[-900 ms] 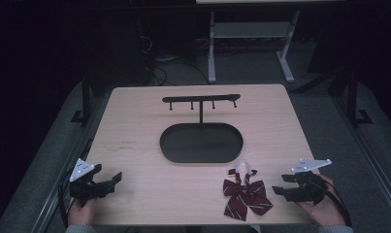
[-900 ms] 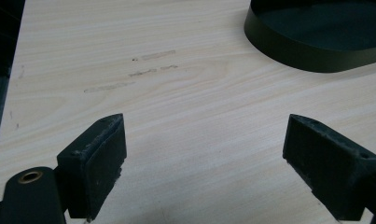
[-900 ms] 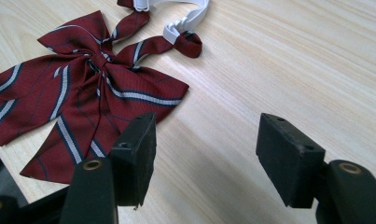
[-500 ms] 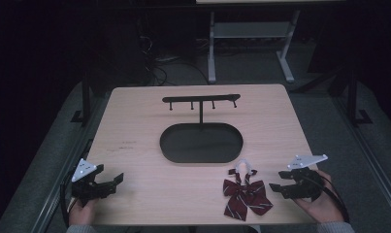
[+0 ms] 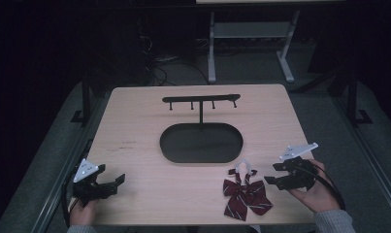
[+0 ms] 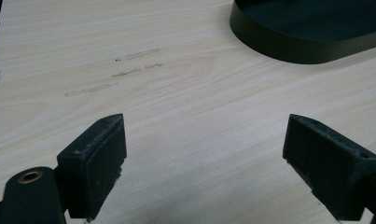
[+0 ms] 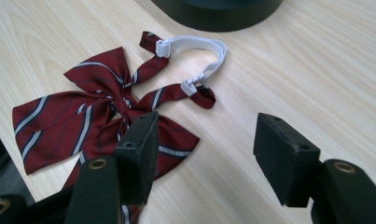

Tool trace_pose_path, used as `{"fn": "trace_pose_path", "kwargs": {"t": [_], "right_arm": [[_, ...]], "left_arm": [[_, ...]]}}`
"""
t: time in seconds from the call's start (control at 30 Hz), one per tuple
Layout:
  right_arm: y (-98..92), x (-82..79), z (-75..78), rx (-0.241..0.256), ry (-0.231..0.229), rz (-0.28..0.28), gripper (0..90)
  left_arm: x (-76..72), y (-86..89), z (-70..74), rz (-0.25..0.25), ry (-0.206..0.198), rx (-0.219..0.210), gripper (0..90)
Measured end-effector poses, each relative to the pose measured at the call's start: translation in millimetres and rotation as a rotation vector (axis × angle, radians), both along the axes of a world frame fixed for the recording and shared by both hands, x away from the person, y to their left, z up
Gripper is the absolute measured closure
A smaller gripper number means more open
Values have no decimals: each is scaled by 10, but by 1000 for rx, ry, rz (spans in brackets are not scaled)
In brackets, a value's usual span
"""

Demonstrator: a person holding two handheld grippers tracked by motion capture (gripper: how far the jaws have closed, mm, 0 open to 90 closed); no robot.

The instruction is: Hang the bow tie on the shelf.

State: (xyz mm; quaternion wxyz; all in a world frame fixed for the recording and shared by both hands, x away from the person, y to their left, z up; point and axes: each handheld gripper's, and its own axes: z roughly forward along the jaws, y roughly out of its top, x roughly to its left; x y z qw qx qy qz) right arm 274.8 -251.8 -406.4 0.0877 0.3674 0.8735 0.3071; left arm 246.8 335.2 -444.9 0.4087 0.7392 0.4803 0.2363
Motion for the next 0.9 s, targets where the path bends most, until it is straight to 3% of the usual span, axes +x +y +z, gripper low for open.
{"fn": "trace_pose_path", "kwargs": {"t": [0.43, 0.9], "right_arm": [[197, 168, 148, -32, 9, 45, 402], [346, 363, 177, -55, 35, 85, 413]], "left_arm": [[-6, -2, 9, -10, -2, 3, 130], [-8, -2, 14, -10, -4, 7, 130]]}}
